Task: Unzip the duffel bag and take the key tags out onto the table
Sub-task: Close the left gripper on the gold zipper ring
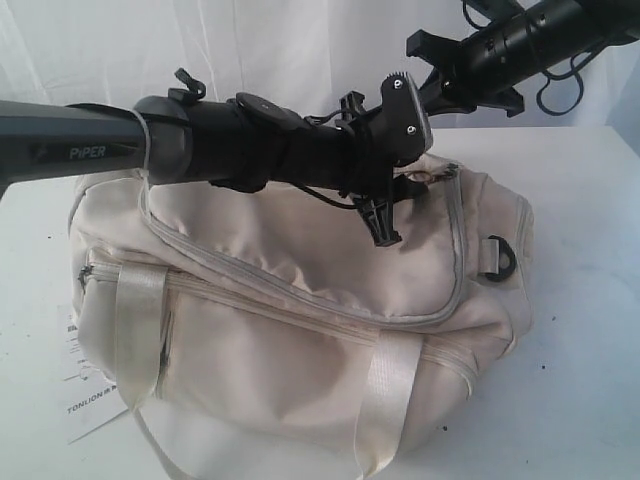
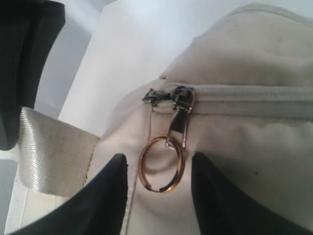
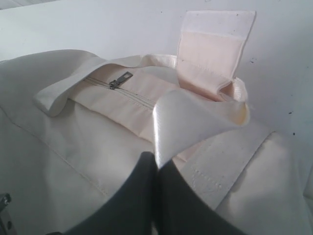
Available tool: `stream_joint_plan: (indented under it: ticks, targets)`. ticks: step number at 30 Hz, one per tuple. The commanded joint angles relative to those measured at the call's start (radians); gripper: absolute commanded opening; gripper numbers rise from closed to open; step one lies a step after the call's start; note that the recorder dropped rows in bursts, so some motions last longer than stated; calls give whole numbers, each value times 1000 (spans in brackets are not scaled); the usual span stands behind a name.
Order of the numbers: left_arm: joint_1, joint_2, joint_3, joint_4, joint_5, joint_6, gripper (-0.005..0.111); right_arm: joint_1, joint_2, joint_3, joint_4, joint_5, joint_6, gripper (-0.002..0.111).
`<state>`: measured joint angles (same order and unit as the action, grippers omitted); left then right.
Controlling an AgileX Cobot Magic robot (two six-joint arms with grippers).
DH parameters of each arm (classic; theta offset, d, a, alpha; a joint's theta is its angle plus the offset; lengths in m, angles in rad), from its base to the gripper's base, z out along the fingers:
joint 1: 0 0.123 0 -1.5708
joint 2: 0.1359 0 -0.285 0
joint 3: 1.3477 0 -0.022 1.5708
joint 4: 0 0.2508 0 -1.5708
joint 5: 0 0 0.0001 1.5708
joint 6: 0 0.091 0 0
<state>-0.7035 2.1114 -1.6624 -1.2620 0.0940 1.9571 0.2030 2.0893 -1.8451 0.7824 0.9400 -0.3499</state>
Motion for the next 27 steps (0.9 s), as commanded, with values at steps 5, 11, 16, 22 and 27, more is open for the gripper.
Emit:
stream_joint_plan:
  ticks: [5,11,16,22,27]
  targets:
    - [-7,24,-4,12,3,163,47,-8,-20,-8,13,-3,-13,0]
    - [-7,40,-4,14,-22,163,43,-8,-20,-8,22,1,-13,0]
    - [-7,40,-4,14,-24,163,27,-8,-20,-8,23,0,-13,0]
    - [-7,40,-4,14,-24,163,13,-8,-20,-8,24,-2,-13,0]
    - [-7,25,-4,14,-16,160,0,-8,-15,-8,24,-4,-13,0]
